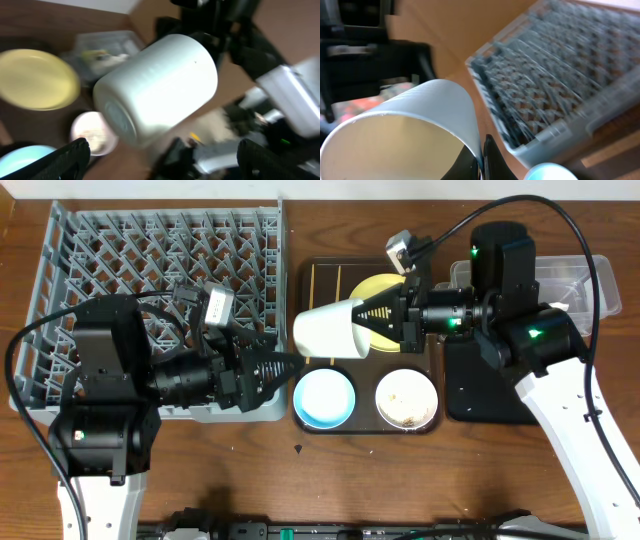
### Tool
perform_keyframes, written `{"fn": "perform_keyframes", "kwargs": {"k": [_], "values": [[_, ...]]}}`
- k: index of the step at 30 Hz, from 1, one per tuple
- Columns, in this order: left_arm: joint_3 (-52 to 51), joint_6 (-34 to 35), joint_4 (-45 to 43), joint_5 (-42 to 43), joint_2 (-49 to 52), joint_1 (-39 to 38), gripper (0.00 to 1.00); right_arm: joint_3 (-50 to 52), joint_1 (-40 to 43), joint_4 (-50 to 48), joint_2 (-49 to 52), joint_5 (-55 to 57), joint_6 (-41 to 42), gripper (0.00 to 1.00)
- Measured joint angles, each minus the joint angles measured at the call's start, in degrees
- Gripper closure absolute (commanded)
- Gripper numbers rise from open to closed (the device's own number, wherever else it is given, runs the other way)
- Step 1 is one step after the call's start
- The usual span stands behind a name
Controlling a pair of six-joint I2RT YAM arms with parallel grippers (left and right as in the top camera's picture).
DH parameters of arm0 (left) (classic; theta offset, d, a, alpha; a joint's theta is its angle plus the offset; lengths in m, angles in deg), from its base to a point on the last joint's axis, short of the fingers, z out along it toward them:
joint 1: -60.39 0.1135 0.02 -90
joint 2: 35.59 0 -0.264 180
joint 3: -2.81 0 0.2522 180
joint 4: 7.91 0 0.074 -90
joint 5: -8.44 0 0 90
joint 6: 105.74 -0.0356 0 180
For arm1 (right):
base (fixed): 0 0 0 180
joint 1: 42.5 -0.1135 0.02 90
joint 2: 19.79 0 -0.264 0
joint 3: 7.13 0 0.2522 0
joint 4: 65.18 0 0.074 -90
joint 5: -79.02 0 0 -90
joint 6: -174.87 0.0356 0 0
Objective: Sort waste into correct bins and load items into the dishwasher
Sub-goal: 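Hand the white cup from the right gripper to the left gripper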
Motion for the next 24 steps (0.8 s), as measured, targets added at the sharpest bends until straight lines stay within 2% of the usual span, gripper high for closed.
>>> {"fn": "perform_keyframes", "kwargs": {"k": [4,7,8,9,15,22,24], "values": [[0.0,0.5,-0.2,5.7,0.2,0.0,0.06,0.0,-2.0,-2.0,0.0,-7.5,-1.9,0.99],[0.0,0.6,-0.3,7.4,0.2,0.0,0.16,0.0,-3.1,-3.5,0.0,-10.6,-2.6,0.99],[0.0,0.8,-0.3,7.9,0.2,0.0,0.23,0.0,-3.4,-4.2,0.0,-11.0,-2.7,0.99],[0.0,0.6,-0.3,8.4,0.2,0.0,0.24,0.0,-3.8,-4.9,0.0,-11.2,-2.7,0.99],[0.0,0.7,-0.3,12.2,0.2,0.0,0.27,0.0,-6.4,-7.6,0.0,-10.2,-2.8,0.99],[0.0,0.7,-0.3,13.1,0.2,-0.6,0.27,0.0,-9.1,-8.9,0.0,-7.5,-2.6,0.99],[0.0,0.7,-0.4,12.9,0.3,-1.1,0.30,0.0,-9.1,-9.1,0.0,-7.3,-2.4,0.99]]}}
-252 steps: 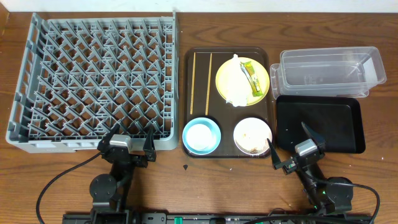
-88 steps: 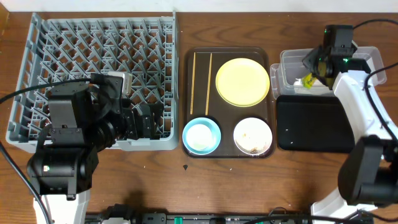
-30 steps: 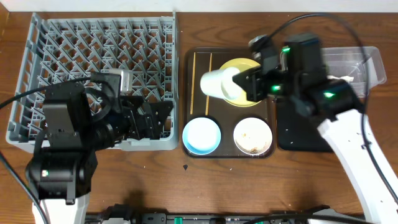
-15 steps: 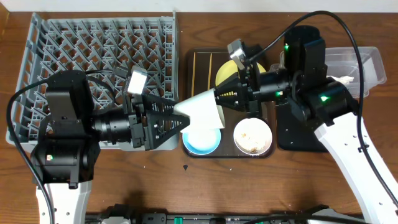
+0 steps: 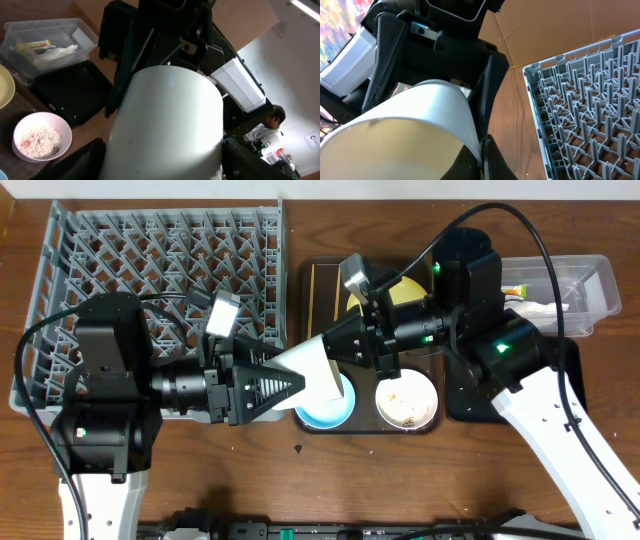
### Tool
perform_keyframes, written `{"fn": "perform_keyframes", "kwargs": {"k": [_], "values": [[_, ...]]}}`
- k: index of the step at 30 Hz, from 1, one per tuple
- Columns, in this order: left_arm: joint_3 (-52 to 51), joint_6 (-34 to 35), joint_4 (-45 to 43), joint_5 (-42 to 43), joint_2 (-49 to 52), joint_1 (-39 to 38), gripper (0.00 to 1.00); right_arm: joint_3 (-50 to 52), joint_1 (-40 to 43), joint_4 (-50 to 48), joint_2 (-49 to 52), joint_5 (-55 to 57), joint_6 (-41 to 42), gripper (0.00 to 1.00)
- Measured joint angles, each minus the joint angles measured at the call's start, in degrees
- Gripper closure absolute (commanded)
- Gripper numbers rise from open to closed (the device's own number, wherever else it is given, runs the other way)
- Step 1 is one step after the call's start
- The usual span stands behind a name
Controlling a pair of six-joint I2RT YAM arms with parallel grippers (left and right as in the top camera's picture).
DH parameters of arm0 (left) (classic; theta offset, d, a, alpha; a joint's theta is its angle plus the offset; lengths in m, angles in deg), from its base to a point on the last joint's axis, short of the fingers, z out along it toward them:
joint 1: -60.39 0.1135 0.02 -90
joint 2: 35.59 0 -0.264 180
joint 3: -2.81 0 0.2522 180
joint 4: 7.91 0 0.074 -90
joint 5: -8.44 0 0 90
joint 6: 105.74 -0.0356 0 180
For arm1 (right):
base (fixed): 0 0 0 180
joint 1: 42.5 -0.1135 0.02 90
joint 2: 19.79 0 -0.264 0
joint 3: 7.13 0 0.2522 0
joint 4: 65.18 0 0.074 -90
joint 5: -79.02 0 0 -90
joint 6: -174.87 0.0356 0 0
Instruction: Sort waste into correct bins and load items into the dishwasher
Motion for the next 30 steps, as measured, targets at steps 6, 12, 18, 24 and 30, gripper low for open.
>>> {"fn": "perform_keyframes", "kwargs": {"k": [6,12,18,24,30], "values": [[0.0,0.0,-0.3,0.2,0.1,-1.4,0.11,0.0,-0.3,-5.6,0.0,2.2,2.7,0.99],[0.0,0.0,-0.3,0.2,0.1,-1.6,0.18,0.0,-0.3,-5.7,0.0,2.8,3.6,0.99],[0.0,-0.2,-0.8,-0.2,0.3,-1.6,0.41,0.0,0.6,-4.9,0.0,1.5,4.9,0.99],[0.0,0.0,-1.2,-1.1,0.3,-1.6,0.41,0.0,0.6,-4.4,0.0,3.5,5.1,0.38],[0.1,0.0,4.4,-15.0,0.1,-1.9,0.40,0.0,3.2,0.2,0.1,7.1,5.0,0.30]]}}
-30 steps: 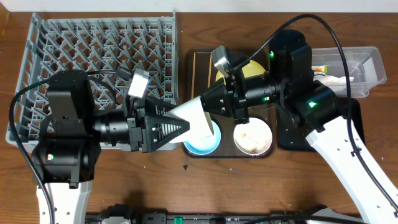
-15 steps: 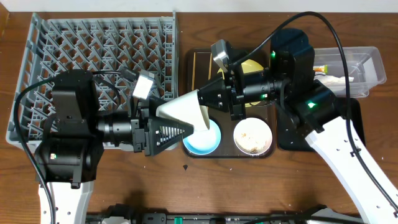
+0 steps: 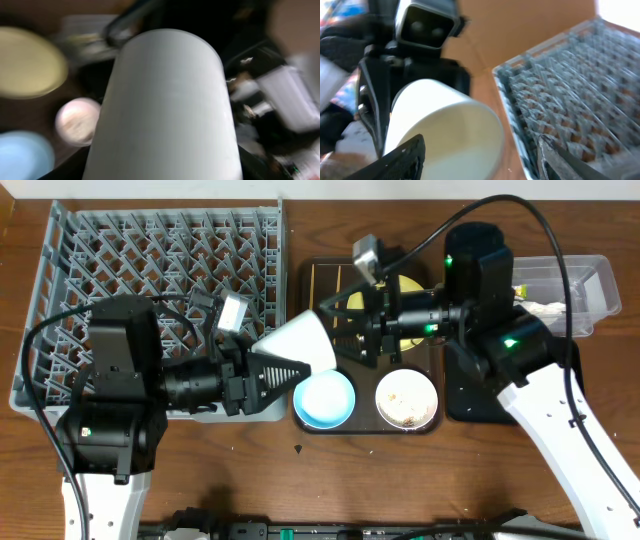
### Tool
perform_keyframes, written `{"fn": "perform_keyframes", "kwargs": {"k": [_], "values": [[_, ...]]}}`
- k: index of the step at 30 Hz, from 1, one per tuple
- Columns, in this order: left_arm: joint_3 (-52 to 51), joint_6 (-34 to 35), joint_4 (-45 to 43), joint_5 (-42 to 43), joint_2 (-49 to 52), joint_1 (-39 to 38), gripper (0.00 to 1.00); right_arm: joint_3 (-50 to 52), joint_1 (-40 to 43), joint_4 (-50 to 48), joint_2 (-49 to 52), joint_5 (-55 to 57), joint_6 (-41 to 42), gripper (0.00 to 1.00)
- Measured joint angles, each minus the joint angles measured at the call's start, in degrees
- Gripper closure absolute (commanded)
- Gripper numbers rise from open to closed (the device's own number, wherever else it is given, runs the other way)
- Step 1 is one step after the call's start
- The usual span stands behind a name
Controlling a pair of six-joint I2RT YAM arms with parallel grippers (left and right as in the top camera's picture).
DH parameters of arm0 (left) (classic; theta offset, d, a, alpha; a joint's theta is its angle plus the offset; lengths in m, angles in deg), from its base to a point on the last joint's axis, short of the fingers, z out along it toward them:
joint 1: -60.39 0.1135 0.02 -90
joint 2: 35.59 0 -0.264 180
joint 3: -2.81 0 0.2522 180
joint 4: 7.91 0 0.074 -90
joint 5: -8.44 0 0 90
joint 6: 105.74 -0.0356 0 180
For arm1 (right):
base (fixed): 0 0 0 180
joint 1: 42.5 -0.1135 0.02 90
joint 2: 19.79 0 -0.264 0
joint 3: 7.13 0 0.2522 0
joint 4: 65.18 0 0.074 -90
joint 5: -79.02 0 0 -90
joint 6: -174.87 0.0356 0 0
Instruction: Sort waste into correct bins and load items into the dishwasher
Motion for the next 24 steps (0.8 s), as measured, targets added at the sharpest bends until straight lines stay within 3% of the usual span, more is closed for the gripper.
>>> {"fn": "perform_keyframes", "kwargs": {"k": [8,13,17,24], "values": [[0.3,0.8,17.9,-42.7,-0.1,0.8,0.40,-0.1,1.4,27.8,0.1,20.0,-2.0,0.29],[0.3,5.0,20.6,-64.6,0.9,5.6,0.40,0.0,-4.8,33.8,0.1,32.5,-2.4,0.26],[0.3,7.0,20.4,-72.2,5.8,10.7,0.40,0.0,-9.3,34.4,0.1,37.8,-2.4,0.26],[0.3,9.0,17.8,-74.1,19.2,16.4,0.39,0.0,-11.3,34.8,0.2,40.5,-2.4,0.26]]}}
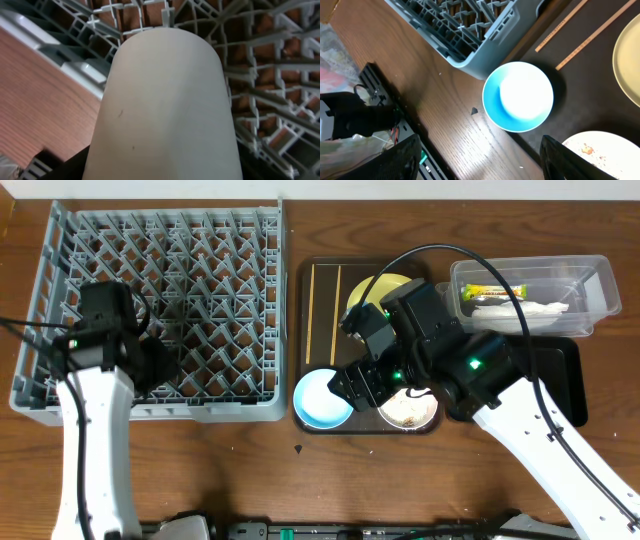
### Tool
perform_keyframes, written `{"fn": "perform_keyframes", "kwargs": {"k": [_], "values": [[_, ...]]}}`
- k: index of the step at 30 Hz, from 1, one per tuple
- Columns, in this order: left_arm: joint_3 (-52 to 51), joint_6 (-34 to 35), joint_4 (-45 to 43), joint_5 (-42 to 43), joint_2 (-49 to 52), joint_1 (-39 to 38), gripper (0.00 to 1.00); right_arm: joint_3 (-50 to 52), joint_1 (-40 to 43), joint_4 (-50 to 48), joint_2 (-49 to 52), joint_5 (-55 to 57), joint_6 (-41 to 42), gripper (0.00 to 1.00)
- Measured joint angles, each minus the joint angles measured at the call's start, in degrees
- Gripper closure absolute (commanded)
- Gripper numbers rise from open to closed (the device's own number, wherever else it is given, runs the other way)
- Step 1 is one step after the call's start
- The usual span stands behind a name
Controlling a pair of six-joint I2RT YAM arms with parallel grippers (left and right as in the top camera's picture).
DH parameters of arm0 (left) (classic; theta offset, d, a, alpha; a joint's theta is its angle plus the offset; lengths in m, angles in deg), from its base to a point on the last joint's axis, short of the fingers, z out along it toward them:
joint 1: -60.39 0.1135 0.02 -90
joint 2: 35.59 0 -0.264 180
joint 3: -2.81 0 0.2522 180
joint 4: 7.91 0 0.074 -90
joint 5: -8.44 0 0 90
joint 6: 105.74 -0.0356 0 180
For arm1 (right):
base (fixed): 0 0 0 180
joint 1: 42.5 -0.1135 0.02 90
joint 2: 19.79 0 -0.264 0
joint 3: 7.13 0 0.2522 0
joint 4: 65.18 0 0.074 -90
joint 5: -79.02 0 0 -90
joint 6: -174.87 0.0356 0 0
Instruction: Sort waste into correct bins and load items into the dishwasher
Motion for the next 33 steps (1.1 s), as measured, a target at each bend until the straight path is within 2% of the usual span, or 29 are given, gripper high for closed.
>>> {"fn": "perform_keyframes", "kwargs": {"k": [2,7,8,9,15,18,22,29,31,33], "values": [[0.0,0.0,-0.9,0.2,2.7,0.6,0.32,0.0,0.0,0.0,0.0,0.2,0.0,0.27],[0.0,0.2,-1.6,1.7,9.4,0.9,0.23,0.0,0.0,0.2,0.0,0.6,0.0,0.27],[0.0,0.2,-1.9,1.9,10.3,0.9,0.12,0.0,0.0,0.3,0.0,0.7,0.0,0.27],[0.0,0.2,-2.0,2.1,10.8,0.9,0.07,0.0,0.0,0.3,0.0,0.7,0.0,0.27],[0.6,0.2,-1.3,3.8,11.3,1.7,0.07,0.0,0.0,0.8,0.0,0.7,0.0,0.26],[3.5,-1.0,1.5,7.6,9.9,2.0,0.12,0.0,0.0,0.8,0.0,1.8,0.3,0.26],[8.7,-5.6,4.1,15.4,4.0,1.1,0.12,0.0,0.0,0.3,0.0,9.6,5.1,0.29],[10.3,-13.6,4.2,24.5,-9.1,-12.4,0.12,0.0,0.0,-2.2,0.5,21.7,14.6,0.41],[10.3,-14.8,4.5,25.2,-10.6,-16.4,0.12,-0.1,0.0,0.8,2.1,24.2,17.9,0.37],[10.3,-15.6,4.9,25.9,-11.0,-19.8,0.12,0.0,0.0,3.9,3.9,25.4,20.3,0.39]]}}
